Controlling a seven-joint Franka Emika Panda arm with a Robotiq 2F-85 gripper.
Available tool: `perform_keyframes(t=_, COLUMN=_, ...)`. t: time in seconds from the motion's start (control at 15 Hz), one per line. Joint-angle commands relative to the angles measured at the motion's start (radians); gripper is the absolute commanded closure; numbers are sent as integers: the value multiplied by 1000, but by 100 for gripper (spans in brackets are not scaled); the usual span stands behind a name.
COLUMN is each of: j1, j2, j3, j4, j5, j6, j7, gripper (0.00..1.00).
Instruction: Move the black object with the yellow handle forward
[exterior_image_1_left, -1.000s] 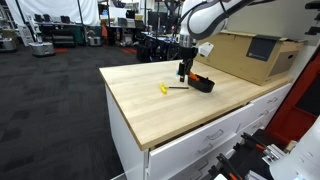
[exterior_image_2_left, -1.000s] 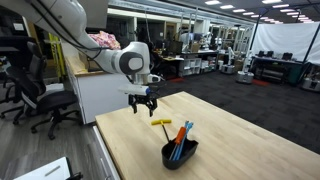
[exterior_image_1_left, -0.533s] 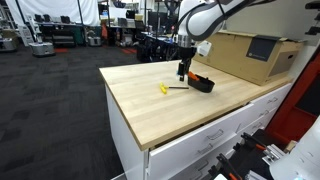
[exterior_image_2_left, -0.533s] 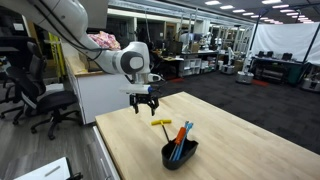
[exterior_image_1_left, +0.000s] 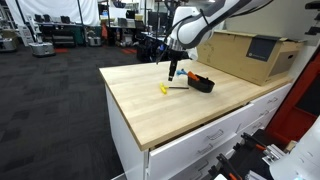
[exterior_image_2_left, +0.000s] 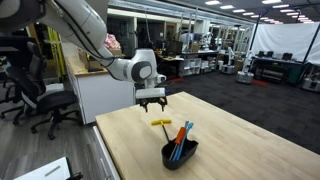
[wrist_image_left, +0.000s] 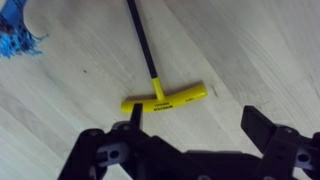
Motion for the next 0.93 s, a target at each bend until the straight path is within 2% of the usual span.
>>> perform_keyframes(t=0.0, j1=-109, j2=113, j3=95, j4=79, j5=155, j6=45, j7=-275, gripper=0)
perform_keyframes(t=0.13, j1=-128, j2=149, j3=89, j4=116, j5=221, j6=-13, j7=-406, gripper=0)
perform_keyframes(t=0.33, j1=-149, j2=180, j3=69, j4=151, j5=232, j6=-84, j7=-513, gripper=0)
perform_keyframes(t=0.6, j1=-141, j2=206, j3=27, j4=187, j5=182, j6=-125, j7=-530, gripper=0)
perform_keyframes(t=0.87, j1=-99, j2=239, j3=9, j4=205, j5=102, j6=-71, j7=-483, gripper=0)
